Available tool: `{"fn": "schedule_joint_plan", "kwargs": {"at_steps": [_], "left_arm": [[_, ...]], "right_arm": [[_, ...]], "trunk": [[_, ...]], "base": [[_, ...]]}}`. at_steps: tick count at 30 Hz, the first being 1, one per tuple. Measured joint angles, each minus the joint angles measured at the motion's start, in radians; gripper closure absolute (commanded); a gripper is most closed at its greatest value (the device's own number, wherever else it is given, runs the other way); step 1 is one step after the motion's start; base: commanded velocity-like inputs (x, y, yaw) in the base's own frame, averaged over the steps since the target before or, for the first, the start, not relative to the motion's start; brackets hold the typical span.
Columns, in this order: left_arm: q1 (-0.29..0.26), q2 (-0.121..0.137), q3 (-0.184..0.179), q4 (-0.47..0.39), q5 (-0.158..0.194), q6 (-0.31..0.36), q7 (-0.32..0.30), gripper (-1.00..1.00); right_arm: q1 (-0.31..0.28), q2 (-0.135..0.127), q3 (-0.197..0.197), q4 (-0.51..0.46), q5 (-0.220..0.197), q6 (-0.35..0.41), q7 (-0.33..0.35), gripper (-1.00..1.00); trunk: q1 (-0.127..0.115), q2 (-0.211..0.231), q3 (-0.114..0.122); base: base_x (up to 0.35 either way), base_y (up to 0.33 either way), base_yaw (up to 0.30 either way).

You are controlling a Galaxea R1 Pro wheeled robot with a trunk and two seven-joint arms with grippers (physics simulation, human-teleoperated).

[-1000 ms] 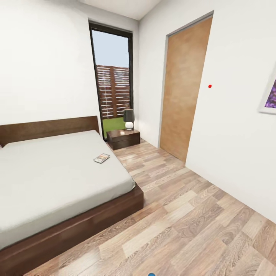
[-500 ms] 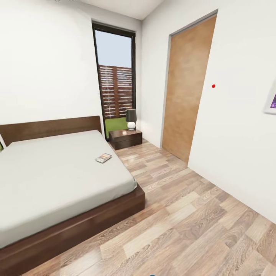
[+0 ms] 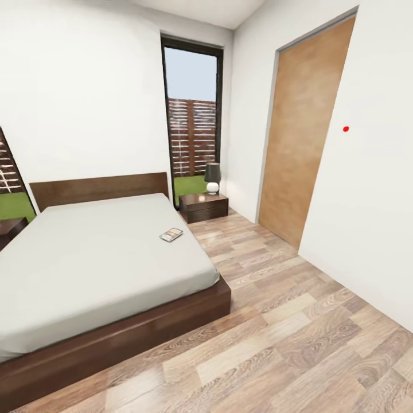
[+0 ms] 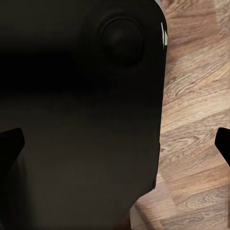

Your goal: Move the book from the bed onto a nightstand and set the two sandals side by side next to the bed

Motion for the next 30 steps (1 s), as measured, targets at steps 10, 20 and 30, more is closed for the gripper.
{"fn": "schedule_joint_plan", "kwargs": {"at_steps": [10, 20, 30], "left_arm": [[0.0, 0.0, 0.0, 0.0, 0.0, 0.0, 0.0, -1.0], [0.0, 0.0, 0.0, 0.0, 0.0, 0.0, 0.0, -1.0], [0.0, 0.0, 0.0, 0.0, 0.0, 0.0, 0.0, -1.0]], "right_arm": [[0.0, 0.0, 0.0, 0.0, 0.0, 0.0, 0.0, -1.0], [0.0, 0.0, 0.0, 0.0, 0.0, 0.0, 0.0, -1.0], [0.0, 0.001, 0.0, 0.0, 0.0, 0.0, 0.0, -1.0]], "trunk": [[0.0, 0.0, 0.0], [0.0, 0.0, 0.0], [0.0, 0.0, 0.0]], "base": [[0.0, 0.0, 0.106], [0.0, 0.0, 0.217], [0.0, 0.0, 0.121]]}}
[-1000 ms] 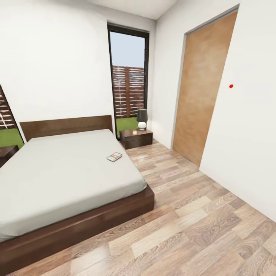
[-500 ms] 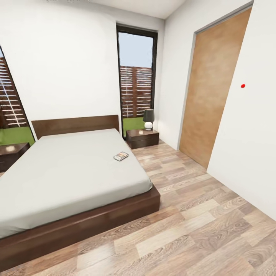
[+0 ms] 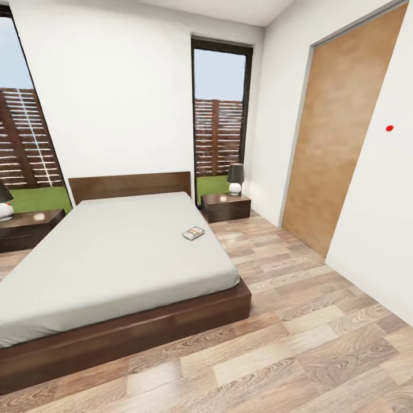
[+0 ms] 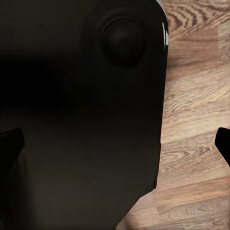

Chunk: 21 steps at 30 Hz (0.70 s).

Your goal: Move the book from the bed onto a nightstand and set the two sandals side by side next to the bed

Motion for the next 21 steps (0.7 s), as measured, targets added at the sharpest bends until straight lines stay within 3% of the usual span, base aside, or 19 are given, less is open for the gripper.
{"fn": "schedule_joint_plan", "kwargs": {"at_steps": [5, 13, 21], "left_arm": [[0.0, 0.0, 0.0, 0.0, 0.0, 0.0, 0.0, -1.0], [0.0, 0.0, 0.0, -0.007, 0.0, 0.0, 0.0, -1.0], [0.0, 0.0, 0.0, -0.009, 0.0, 0.0, 0.0, -1.0]], "right_arm": [[0.0, 0.0, 0.0, 0.0, 0.0, 0.0, 0.0, -1.0], [0.0, -0.001, 0.0, 0.0, 0.0, 0.0, 0.0, -1.0], [0.0, 0.0, -0.001, 0.0, 0.0, 0.0, 0.0, -1.0]], "trunk": [[0.0, 0.0, 0.0], [0.0, 0.0, 0.0], [0.0, 0.0, 0.0]], "base": [[0.036, 0.0, 0.013], [0.197, 0.0, 0.001], [0.025, 0.0, 0.0]]}}
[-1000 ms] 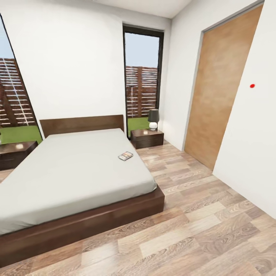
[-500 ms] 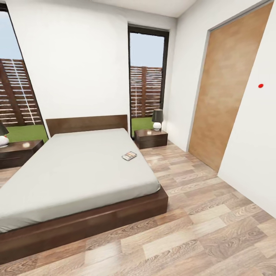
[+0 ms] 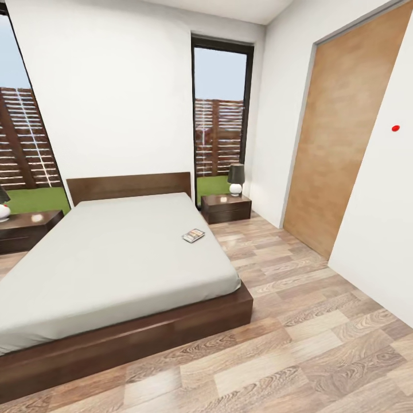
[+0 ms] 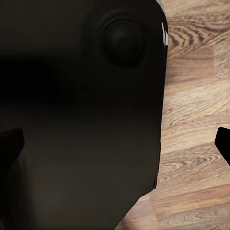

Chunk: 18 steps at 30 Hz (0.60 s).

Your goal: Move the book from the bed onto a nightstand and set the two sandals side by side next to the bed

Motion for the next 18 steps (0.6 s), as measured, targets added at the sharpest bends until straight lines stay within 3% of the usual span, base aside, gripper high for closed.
{"fn": "schedule_joint_plan", "kwargs": {"at_steps": [11, 18], "left_arm": [[-0.001, 0.001, 0.0, -0.014, 0.0, 0.0, 0.0, -1.0], [-0.001, 0.005, 0.0, -0.144, 0.001, 0.006, 0.0, -1.0]], "right_arm": [[0.0, 0.001, 0.0, 0.0, 0.0, 0.0, 0.0, -1.0], [0.0, 0.001, 0.0, 0.0, 0.001, -0.001, 0.0, -1.0]], "trunk": [[0.0, 0.0, 0.0], [0.0, 0.0, 0.0]], "base": [[0.0, 0.0, 0.0], [0.0, 0.0, 0.0]]}}
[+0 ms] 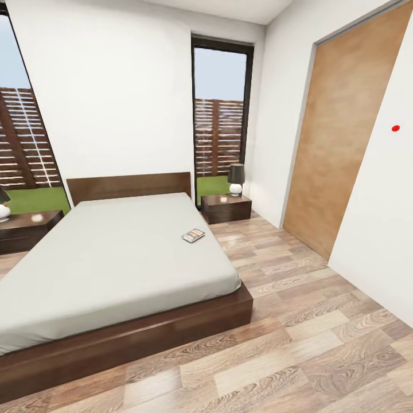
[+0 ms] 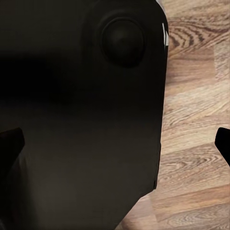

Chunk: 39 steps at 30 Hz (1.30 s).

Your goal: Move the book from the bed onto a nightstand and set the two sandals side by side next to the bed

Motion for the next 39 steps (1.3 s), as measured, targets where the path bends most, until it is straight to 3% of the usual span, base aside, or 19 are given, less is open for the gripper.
{"fn": "schedule_joint_plan", "kwargs": {"at_steps": [13, 22, 23, 25, 27, 28, 29, 31, 34, 36, 39], "left_arm": [[-0.001, 0.003, 0.0, -0.379, 0.001, 0.076, -0.028, -1.0], [-0.029, -0.002, -0.001, -0.54, 0.004, 0.087, -0.098, -1.0], [-0.071, -0.002, -0.001, -0.558, 0.031, 0.091, -0.183, -1.0], [-0.096, 0.001, 0.0, -0.563, 0.063, 0.1, -0.277, -1.0], [-0.104, 0.002, 0.001, -0.564, 0.082, 0.106, -0.347, -1.0], [-0.111, 0.005, 0.001, -0.565, 0.101, 0.112, -0.437, -1.0], [-0.114, 0.009, 0.002, -0.566, 0.11, 0.114, -0.482, -1.0], [-0.117, 0.019, 0.003, -0.566, 0.12, 0.115, -0.523, -1.0], [-0.118, 0.043, 0.019, -0.566, 0.146, 0.115, -0.553, -1.0], [-0.119, 0.051, 0.047, -0.565, 0.174, 0.111, -0.561, -1.0], [-0.119, 0.053, 0.055, -0.565, 0.18, 0.11, -0.563, -1.0]], "right_arm": [[0.0, -0.001, -0.001, -0.001, 0.0, -0.002, 0.0, -1.0], [0.0, -0.002, -0.001, -0.004, 0.001, -0.003, -0.001, -1.0], [0.0, -0.002, -0.001, -0.007, 0.002, -0.003, -0.001, -1.0], [0.0, -0.002, -0.001, -0.009, 0.002, -0.003, -0.002, -1.0], [0.0, -0.002, -0.001, -0.011, 0.002, -0.003, -0.002, -1.0], [0.0, -0.002, -0.001, -0.014, 0.002, -0.004, -0.002, -1.0], [0.0, -0.002, -0.001, -0.016, 0.002, -0.004, -0.002, -1.0], [0.0, -0.003, -0.001, -0.026, 0.002, -0.004, -0.002, -1.0], [0.0, -0.005, -0.001, -0.113, 0.002, -0.002, -0.004, -1.0], [-0.002, -0.008, -0.001, -0.26, 0.002, 0.007, -0.006, -1.0], [-0.001, -0.008, -0.002, -0.351, 0.002, 0.009, -0.007, -1.0]], "trunk": [[0.0, 0.0, 0.0], [0.0, 0.0, 0.0], [0.0, 0.0, 0.0], [0.0, 0.0, 0.0], [0.0, 0.0, 0.0], [0.0, 0.0, 0.0], [0.0, 0.0, 0.0], [0.0, 0.0, 0.0], [0.0, 0.0, 0.0], [0.0, 0.0, 0.0], [0.0, 0.0, 0.0]], "base": [[0.0, 0.0, 0.0], [0.0, 0.0, 0.0], [0.0, 0.0, 0.0], [0.0, 0.0, 0.0], [0.0, 0.0, 0.0], [0.0, 0.0, 0.0], [0.0, 0.0, 0.0], [0.0, 0.0, 0.0], [0.0, 0.0, 0.0], [0.0, 0.0, 0.0], [0.0, 0.0, 0.0]]}}
